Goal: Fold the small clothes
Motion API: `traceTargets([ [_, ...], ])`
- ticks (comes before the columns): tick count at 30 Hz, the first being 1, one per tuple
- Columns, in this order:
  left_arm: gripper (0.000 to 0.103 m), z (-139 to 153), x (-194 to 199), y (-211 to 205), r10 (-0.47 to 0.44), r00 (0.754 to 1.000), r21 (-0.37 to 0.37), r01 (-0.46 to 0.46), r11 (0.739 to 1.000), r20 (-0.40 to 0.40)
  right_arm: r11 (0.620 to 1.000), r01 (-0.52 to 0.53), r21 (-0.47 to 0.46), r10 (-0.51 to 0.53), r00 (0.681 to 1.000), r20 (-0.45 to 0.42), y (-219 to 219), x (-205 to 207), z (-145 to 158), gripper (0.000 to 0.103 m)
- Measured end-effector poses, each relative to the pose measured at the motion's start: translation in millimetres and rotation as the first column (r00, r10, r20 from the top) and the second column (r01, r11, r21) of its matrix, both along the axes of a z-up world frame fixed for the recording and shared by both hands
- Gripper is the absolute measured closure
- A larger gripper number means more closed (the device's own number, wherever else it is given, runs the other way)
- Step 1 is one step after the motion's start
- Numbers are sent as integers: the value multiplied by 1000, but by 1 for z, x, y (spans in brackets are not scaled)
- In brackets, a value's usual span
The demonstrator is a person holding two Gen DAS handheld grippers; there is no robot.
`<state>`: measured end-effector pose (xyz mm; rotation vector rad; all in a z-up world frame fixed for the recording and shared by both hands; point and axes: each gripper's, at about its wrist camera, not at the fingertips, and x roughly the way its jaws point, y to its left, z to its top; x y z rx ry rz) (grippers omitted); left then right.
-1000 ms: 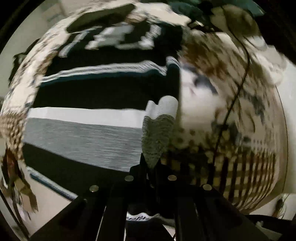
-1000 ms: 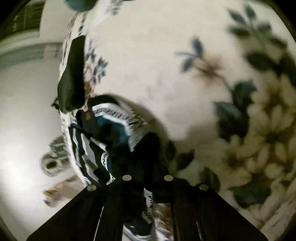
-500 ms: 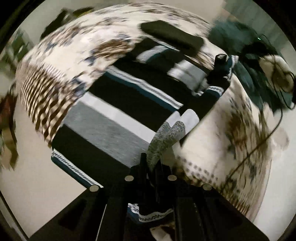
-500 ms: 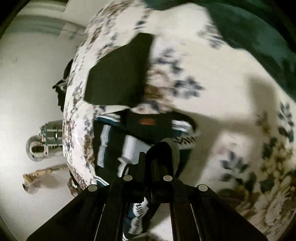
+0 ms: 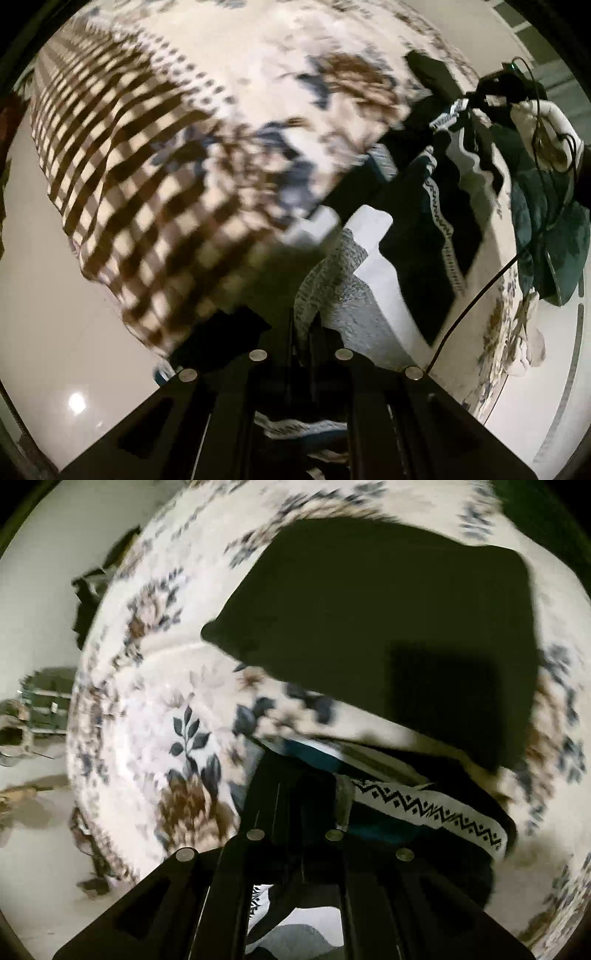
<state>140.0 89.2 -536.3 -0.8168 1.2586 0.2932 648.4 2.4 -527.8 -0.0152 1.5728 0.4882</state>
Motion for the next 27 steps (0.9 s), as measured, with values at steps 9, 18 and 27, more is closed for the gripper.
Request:
traceTargets([
  [9,54,-38,-62,77,98,983,-61,-108,992,-154,991,-131,-5,130,988,-82,31,-47,-10,47],
  [18,54,-11,-53,53,33,992,-107,-46,993,-125,951,-310,-1,303,931,-205,-76,-274,3,47],
  [27,54,-25,-11,-27,-244,949,41,257,966,-201,999,-36,10,37,940,-339,-184,-424,-68,47],
])
